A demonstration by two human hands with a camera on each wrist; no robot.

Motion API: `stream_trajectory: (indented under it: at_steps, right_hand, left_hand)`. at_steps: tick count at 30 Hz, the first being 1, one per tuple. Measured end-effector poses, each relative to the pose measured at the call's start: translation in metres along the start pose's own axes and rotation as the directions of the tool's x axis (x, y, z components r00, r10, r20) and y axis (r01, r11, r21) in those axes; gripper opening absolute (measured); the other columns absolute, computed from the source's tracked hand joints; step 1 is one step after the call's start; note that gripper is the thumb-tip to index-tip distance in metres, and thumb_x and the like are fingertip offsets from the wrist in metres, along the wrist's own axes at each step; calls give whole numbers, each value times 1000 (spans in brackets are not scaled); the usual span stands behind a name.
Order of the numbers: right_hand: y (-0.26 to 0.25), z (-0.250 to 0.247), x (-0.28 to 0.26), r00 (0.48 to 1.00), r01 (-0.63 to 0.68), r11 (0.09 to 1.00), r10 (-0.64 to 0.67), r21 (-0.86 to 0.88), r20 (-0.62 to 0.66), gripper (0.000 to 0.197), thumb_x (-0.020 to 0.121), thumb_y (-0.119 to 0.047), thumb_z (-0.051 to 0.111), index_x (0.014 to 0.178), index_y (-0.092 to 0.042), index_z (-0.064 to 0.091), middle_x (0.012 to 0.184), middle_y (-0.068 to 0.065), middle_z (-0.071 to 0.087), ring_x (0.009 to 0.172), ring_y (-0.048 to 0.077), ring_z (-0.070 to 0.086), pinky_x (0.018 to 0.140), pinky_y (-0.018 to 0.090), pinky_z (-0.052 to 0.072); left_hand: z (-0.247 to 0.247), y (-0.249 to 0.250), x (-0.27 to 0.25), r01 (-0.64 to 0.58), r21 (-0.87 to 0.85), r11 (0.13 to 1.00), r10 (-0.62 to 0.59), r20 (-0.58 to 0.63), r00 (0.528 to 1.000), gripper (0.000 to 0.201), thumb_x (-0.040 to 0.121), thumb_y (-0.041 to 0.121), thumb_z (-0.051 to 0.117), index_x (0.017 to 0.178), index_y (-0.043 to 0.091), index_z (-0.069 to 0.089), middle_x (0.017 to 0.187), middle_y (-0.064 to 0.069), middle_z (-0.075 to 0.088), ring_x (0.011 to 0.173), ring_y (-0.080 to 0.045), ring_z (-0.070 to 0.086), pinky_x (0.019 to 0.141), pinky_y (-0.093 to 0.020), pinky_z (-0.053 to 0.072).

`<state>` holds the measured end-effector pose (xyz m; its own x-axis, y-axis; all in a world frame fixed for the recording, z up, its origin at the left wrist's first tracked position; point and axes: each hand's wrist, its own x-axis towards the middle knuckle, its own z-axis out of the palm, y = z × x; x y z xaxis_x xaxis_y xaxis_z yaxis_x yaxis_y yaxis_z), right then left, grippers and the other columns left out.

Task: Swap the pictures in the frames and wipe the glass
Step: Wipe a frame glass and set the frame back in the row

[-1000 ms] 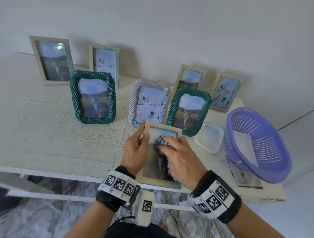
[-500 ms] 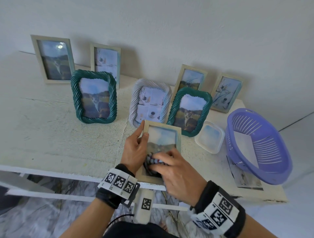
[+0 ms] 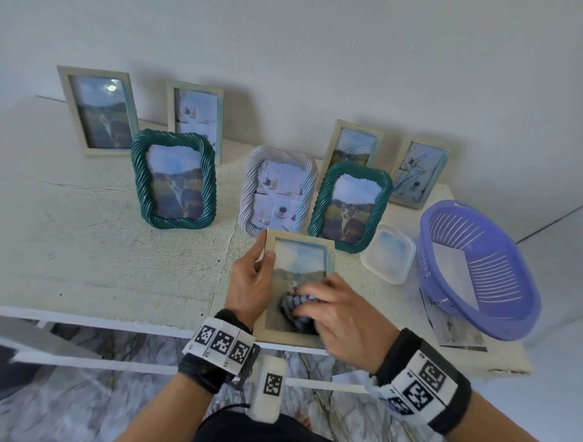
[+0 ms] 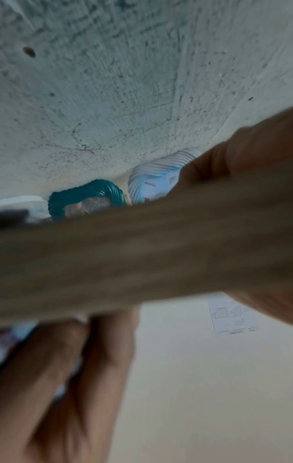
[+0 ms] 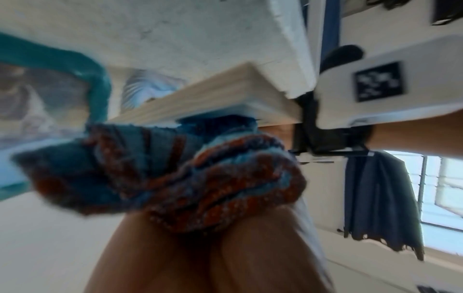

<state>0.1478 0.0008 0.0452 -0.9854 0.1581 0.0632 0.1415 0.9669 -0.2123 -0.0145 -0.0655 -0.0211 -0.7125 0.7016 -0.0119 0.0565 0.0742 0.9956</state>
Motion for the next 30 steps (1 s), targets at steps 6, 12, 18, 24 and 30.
stream_trajectory:
  at_steps: [6,12,18,24,30]
  right_hand:
    - [9,7,6,987,-150,989,151,12,-53,31,80,-2,50,101,-13,70,112,4,58,88,19,39,79,26,36]
    - [3,5,-5,1000,-24,997,22,69,19,36,85,-13,38,91,-18,73,106,-3,61,85,18,45,78,26,44]
    - [34,3,24,966,-253,964,245,-87,-84,41,64,2,70,102,-11,68,103,9,59,89,28,54,80,33,33]
    - [10,9,17,986,-155,986,159,64,-49,42,79,-8,36,106,-13,68,117,4,58,95,23,47,85,23,36]
    - [27,10,17,962,-272,962,272,2,1,46,72,-1,62,117,-13,64,119,7,54,99,27,48,89,33,47]
  left_hand:
    - [-3,5,6,4,-17,1000,-4,1,1000,43,101,11,46,144,14,42,55,1,24,41,-3,21,41,-15,21]
    - [-3,2,3,-18,8,1000,17,8,1000,44,101,11,46,145,15,42,51,12,22,41,-3,21,41,-14,22]
    - [3,8,-3,-75,11,997,75,38,996,44,101,11,46,145,14,41,54,2,24,41,-3,21,40,-14,21]
    - [-4,0,-1,-77,7,997,77,55,996,44,101,16,47,145,18,41,55,7,31,48,-5,29,47,-17,28]
    - [0,-4,-8,-100,29,995,98,45,994,45,101,9,46,145,14,39,46,13,23,42,-3,22,42,-14,20]
